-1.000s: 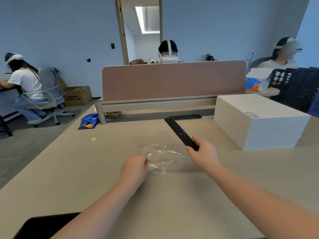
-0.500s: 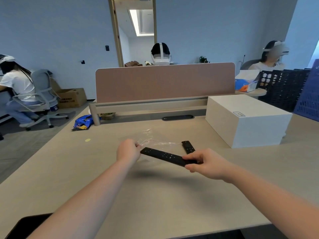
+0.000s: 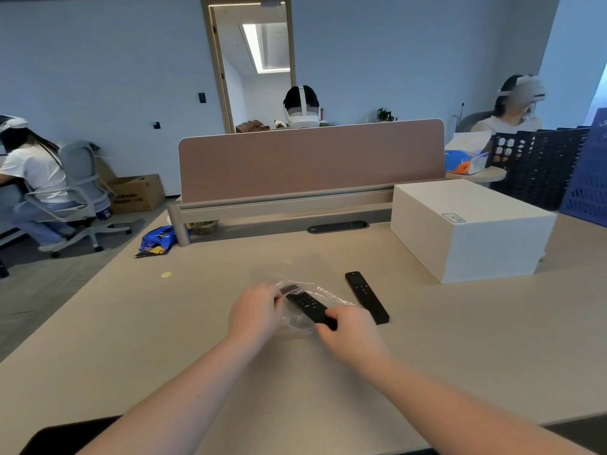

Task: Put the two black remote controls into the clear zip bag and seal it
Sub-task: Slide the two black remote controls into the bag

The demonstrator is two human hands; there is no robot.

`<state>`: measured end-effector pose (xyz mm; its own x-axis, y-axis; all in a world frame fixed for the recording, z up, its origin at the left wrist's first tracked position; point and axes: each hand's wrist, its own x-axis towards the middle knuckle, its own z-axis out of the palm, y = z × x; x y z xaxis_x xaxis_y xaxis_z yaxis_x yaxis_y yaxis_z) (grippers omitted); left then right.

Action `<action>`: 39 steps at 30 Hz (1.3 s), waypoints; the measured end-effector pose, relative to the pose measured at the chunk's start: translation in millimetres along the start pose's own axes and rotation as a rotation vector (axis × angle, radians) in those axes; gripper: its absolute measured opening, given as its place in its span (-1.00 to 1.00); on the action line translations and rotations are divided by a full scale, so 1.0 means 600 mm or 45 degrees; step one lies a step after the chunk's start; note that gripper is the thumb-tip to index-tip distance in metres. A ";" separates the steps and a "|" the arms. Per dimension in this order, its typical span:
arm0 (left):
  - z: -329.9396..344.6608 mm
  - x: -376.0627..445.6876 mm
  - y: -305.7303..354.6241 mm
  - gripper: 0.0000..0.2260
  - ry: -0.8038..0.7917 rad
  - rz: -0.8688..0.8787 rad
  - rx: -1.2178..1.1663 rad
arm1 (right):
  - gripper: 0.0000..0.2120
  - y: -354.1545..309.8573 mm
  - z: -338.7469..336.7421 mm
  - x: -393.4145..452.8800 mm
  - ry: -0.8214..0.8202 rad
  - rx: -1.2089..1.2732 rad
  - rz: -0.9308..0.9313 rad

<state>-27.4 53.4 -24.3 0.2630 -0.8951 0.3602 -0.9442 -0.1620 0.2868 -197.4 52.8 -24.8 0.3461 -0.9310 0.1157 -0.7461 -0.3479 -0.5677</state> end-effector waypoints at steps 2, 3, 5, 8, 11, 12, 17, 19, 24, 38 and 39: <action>0.004 -0.004 0.000 -0.80 0.005 0.014 0.009 | -0.83 -0.015 0.026 0.014 -0.002 0.041 0.003; 0.004 -0.007 0.000 -0.80 0.002 0.017 0.011 | -0.86 -0.023 0.037 0.022 -0.003 0.053 0.006; 0.006 -0.011 -0.003 -0.80 -0.003 0.028 0.005 | -0.84 -0.037 0.055 0.036 0.001 0.051 0.001; 0.006 -0.014 -0.009 -0.81 0.000 0.065 0.003 | -0.75 -0.045 0.072 0.057 0.038 0.010 -0.016; 0.008 -0.013 -0.016 -0.83 -0.010 0.092 -0.063 | -0.73 -0.044 0.084 0.078 0.027 0.015 -0.027; 0.009 -0.012 -0.020 -0.83 -0.019 0.099 -0.094 | -0.72 -0.043 0.088 0.085 0.014 0.025 -0.022; 0.019 -0.006 -0.033 -0.82 -0.019 0.161 -0.168 | -0.74 -0.032 0.101 0.107 -0.111 0.021 -0.039; 0.020 -0.005 -0.035 -0.82 -0.001 0.163 -0.179 | -0.75 -0.029 0.105 0.112 -0.138 -0.016 -0.068; 0.021 -0.005 -0.041 -0.82 0.023 0.169 -0.179 | -0.80 -0.023 0.110 0.135 -0.077 -0.113 -0.117; 0.025 -0.003 -0.056 -0.84 0.008 0.145 -0.201 | -0.80 -0.021 0.137 0.163 -0.042 -0.143 -0.093; 0.025 -0.003 -0.055 -0.84 0.003 0.138 -0.197 | -0.79 -0.018 0.138 0.160 -0.041 -0.144 -0.102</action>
<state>0.5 53.9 -48.0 0.1621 -0.9029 0.3981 -0.9253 0.0010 0.3792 -108.8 -23.7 -75.2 0.4238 -0.8965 0.1292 -0.7741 -0.4325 -0.4623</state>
